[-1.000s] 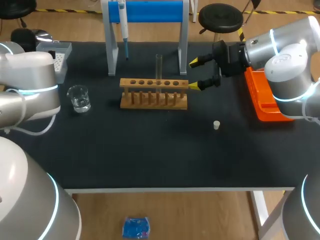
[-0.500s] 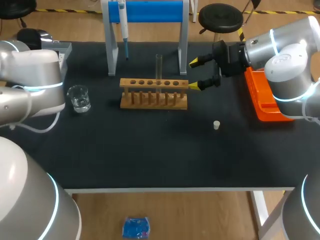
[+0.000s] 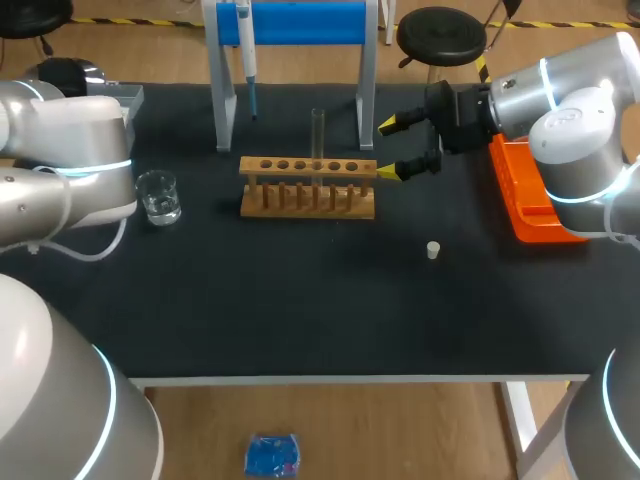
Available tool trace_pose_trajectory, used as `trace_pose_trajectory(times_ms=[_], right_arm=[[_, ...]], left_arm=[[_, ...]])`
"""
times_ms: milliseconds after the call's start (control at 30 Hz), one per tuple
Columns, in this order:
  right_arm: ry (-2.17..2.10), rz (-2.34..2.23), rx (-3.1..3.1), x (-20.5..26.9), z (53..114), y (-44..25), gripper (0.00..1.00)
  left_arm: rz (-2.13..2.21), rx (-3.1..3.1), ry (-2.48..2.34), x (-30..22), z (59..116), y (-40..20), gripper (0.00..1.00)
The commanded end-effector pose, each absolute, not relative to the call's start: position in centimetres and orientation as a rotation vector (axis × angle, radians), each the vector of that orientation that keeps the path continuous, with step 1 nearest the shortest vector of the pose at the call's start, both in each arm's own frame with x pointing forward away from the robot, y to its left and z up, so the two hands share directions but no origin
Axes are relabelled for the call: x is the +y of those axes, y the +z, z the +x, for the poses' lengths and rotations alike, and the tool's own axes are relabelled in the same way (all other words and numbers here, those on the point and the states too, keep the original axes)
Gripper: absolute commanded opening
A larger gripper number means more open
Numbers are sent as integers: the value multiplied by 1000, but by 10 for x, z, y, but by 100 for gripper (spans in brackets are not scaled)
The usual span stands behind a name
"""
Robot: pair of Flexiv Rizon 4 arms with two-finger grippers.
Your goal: Invert the test tube, pick up the pipette, mount the tip to pipette, aspirate from beaker and dispense into the tube, eject the tip, return the pipette, and cap with the stopper.
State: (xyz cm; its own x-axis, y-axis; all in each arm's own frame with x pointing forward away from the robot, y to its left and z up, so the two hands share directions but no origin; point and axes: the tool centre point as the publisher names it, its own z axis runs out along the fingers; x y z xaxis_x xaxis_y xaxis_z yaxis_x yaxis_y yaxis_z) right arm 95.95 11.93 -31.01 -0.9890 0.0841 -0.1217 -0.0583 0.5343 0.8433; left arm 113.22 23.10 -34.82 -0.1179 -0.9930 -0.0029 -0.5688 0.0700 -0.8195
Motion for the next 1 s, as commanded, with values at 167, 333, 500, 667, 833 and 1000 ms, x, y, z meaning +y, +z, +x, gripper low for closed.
trace_pose_trajectory(times_ms=[167,333,500,667,833,1000], right_arm=[[1448,22,2621,119,960,-310,100],[1448,22,2621,119,960,-310,100],[1448,22,2621,119,960,-310,100],[1448,22,2621,119,960,-310,100],[1448,22,2621,119,960,-310,100],[1448,22,2621,119,960,-310,100]], left_arm=[[-1569,1746,-908,230,1140,-355,45],[-1572,1745,-910,229,1143,-356,45],[-1570,1746,-909,228,1145,-357,44],[-1570,1749,-903,228,1147,-358,41],[-1574,1748,-901,228,1148,-359,39],[-1581,1747,-897,229,1148,-361,36]])
